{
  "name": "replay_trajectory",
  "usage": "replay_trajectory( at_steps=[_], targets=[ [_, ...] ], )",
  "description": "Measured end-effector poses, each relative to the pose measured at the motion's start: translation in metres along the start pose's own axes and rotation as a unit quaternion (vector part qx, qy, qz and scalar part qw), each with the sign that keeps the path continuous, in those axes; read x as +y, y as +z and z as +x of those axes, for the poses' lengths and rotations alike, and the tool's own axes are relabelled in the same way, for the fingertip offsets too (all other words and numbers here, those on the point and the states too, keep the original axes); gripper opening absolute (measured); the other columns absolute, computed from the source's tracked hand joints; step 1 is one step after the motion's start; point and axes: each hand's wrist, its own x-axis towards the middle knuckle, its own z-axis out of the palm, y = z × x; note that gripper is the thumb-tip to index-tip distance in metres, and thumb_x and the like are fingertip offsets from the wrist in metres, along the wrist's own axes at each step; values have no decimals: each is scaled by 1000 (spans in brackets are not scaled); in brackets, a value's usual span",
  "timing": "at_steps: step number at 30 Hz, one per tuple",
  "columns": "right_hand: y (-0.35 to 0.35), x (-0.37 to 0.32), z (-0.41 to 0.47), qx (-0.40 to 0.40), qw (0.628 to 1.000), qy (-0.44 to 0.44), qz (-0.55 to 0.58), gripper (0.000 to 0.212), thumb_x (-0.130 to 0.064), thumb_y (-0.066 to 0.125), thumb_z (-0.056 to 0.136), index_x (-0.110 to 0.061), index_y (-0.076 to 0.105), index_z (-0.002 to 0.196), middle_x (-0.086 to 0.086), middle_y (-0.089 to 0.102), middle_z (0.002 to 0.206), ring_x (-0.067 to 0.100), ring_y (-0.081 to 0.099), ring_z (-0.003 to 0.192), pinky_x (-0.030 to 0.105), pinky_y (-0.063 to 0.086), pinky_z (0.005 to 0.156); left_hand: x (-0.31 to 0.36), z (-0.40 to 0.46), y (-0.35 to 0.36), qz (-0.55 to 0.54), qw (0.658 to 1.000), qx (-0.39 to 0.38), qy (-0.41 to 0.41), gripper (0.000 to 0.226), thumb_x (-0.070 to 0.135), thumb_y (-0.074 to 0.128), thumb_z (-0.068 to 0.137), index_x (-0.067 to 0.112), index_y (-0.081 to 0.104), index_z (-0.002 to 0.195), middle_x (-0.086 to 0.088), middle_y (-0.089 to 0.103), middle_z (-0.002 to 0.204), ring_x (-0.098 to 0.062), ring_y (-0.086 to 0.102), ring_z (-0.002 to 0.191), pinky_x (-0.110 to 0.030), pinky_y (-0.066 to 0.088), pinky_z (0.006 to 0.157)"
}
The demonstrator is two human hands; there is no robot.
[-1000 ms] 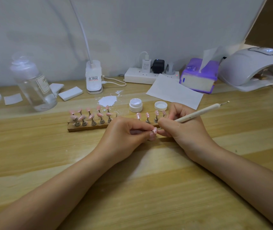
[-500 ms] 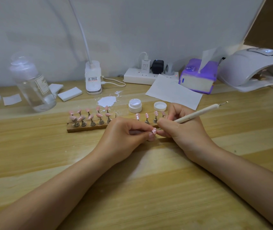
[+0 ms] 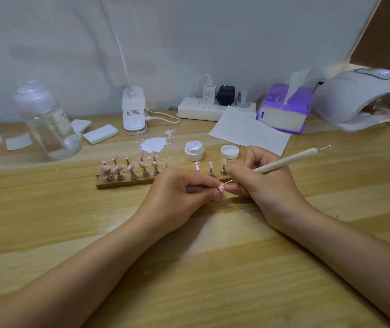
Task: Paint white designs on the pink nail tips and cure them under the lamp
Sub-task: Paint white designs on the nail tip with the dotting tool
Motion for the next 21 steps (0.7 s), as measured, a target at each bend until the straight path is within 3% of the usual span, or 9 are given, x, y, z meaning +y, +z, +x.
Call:
replay_trajectory(
  at_steps=[8,14,21],
  targets=[
    [1,-1,-1,-6,1000,-3,-17,41,10,59,79,-11,33,55,-14,35,39,-3,48,37,14,47,44,0,0,0,10,1000,-1,10,20,3,71,75,22,73,76,8,72,70,0,64,68,-17,52,74],
    [0,-1,-1,-7,1000,-1,-22,40,11,58,78,-11,34,55,-13,35,40,-3,46,37,14,48,46,-1,0,0,14,1000,-4,10,13,3,71,75,14,75,81,12,71,65,7,60,64,-8,48,67],
    [1,-1,-1,-8,1000,-4,-25,39,11,58,78,-10,34,55,-13,36,40,-3,47,37,14,48,45,-2,1,1,19,1000,0,13,11,4,71,75,13,75,80,11,71,68,4,61,66,-12,50,70]
  ],
)
